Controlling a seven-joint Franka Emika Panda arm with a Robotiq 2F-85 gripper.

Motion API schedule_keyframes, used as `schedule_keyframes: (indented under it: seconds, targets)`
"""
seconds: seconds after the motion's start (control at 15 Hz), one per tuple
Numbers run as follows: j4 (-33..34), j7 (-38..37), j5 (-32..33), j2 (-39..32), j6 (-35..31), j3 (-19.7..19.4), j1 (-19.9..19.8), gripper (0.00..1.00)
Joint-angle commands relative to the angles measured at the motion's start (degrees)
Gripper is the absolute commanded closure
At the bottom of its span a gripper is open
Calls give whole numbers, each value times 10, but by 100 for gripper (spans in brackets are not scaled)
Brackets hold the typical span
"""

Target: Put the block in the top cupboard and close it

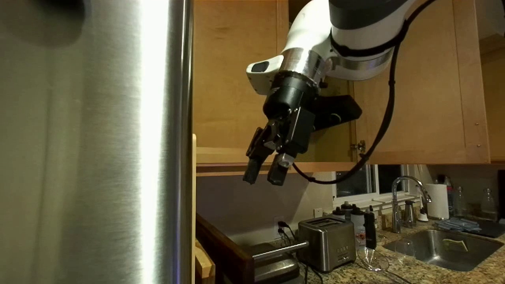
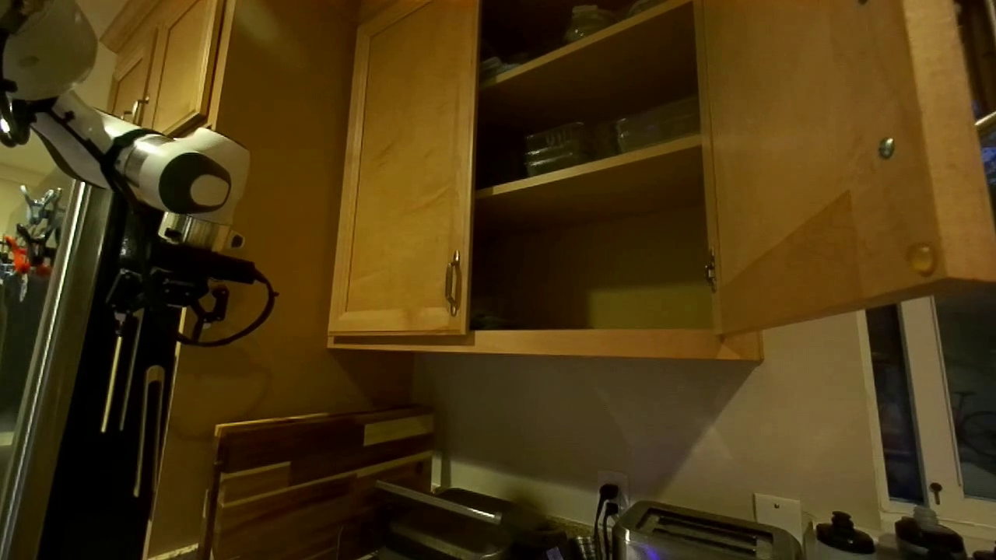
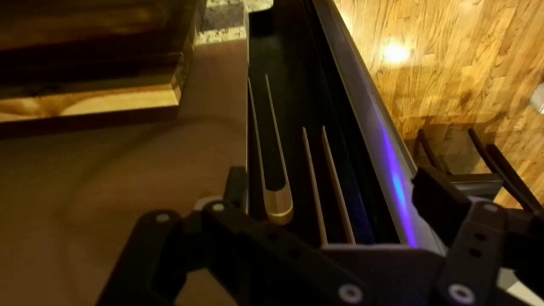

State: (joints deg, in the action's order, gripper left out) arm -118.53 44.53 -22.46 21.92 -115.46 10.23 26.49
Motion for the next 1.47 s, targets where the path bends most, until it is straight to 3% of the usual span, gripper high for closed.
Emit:
schedule_keyframes:
  seconds: [0.0,0.47,0.8,1.4]
  targets:
    - [6,44,-47,-7,-37,6,7,0]
    - [8,37,-30,-8,-20,13,-5,0]
    - [35,50,-52,-44,-55,37,11,0]
    - [82,83,-83,-66,-61,62,12,0]
